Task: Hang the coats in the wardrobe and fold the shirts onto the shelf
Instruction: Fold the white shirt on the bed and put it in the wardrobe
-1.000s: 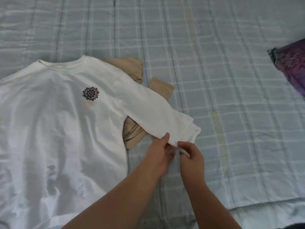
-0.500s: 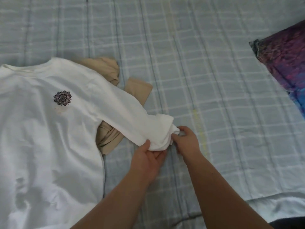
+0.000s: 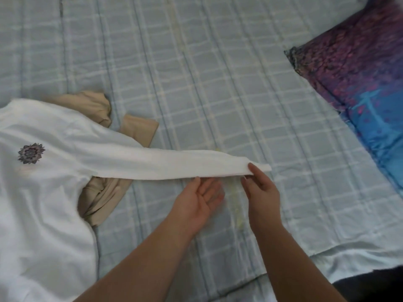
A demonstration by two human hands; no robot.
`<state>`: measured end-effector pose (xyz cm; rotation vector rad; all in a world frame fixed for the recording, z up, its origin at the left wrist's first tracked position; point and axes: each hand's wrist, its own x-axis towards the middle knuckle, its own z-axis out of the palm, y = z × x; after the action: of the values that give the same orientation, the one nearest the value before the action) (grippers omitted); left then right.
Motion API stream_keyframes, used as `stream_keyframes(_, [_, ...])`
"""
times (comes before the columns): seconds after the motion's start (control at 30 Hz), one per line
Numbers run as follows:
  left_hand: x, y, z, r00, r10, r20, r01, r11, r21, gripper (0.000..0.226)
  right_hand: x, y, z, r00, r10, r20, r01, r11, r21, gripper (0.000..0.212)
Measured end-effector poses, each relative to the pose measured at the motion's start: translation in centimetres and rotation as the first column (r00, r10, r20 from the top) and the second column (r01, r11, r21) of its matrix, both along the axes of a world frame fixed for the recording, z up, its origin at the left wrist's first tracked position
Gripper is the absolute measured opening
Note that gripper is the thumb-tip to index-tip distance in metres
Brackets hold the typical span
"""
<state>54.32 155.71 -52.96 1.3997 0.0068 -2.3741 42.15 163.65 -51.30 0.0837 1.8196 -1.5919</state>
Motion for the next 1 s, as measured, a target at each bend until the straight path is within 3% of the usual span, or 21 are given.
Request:
stream_keyframes(0.1, [0.2,0.1,-0.1,0.974,-0.216,0.063,0.213,0.976,0.039,0.019,0.5,0.2,-1.8,0.981,-0.143,0.130,0.137,0.989,0.056,0.029])
stream_keyframes(0.2, [1.6,-0.4,0.7,0.863,-0.472,0.182,0.481,0.877,-0.006,0.022,1.0,0.1,-2.5,0.912,-0.272,0.306,0.255,0.962,0.093,0.017])
stream_keyframes(0.27, [2.5,-1.4,1.6,0.782,-0.558,0.276,0.597,0.799,-0.076,0.022,1.1,0.0,-2.7,0.884,-0.295,0.363,0.270,0.956,0.119,0.028])
stream_keyframes(0.37, [2.9,-3.8,3.1,0.711,-0.503,0.491,0.666,0.706,-0.243,0.017,0.5,-0.4,-2.5,0.816,-0.260,0.517,0.232,0.965,0.119,0.028])
stream_keyframes(0.43, [2.4,-5.4,3.5,0.671,-0.374,0.641,0.688,0.637,-0.348,0.018,-0.3,-0.8,-2.0,0.832,-0.195,0.520,0.121,0.977,0.174,0.020])
stream_keyframes(0.5, [1.5,-6.6,3.4,0.574,-0.240,0.783,0.778,0.457,-0.431,0.022,-1.2,-1.0,-2.3,0.889,-0.153,0.432,0.041,0.965,0.259,0.016])
stream_keyframes(0.57, [0.4,-7.1,3.1,0.422,-0.171,0.890,0.903,0.169,-0.395,0.022,-1.9,-1.1,-2.6,0.950,-0.070,0.305,-0.013,0.965,0.262,0.013])
stream_keyframes(0.63, [-0.6,-6.9,2.4,0.239,-0.113,0.964,0.961,-0.112,-0.251,0.023,-2.5,-0.9,-2.6,0.985,0.007,0.173,-0.052,0.964,0.261,0.018])
stream_keyframes(0.7, [-1.2,-6.2,1.6,0.040,0.003,0.999,0.949,-0.313,-0.037,0.029,-3.3,-0.5,-2.2,0.999,0.031,0.040,-0.040,0.965,0.261,0.013])
stream_keyframes(0.8, [-1.6,-4.3,0.4,-0.072,0.079,0.994,0.905,-0.414,0.099,0.044,-4.1,0.1,-0.8,0.991,0.024,-0.129,0.004,0.978,0.210,0.017])
stream_keyframes(0.87, [-1.9,-3.8,-0.1,-0.095,0.036,0.995,0.907,-0.409,0.102,0.054,-4.1,0.5,-0.4,0.962,0.075,-0.261,-0.019,0.977,0.211,0.015])
stream_keyframes(1.0, [-2.6,-3.3,-1.6,-0.113,0.026,0.993,0.907,-0.406,0.113,0.063,-4.6,0.8,-1.7,0.874,0.203,-0.442,-0.019,0.923,0.385,0.009])
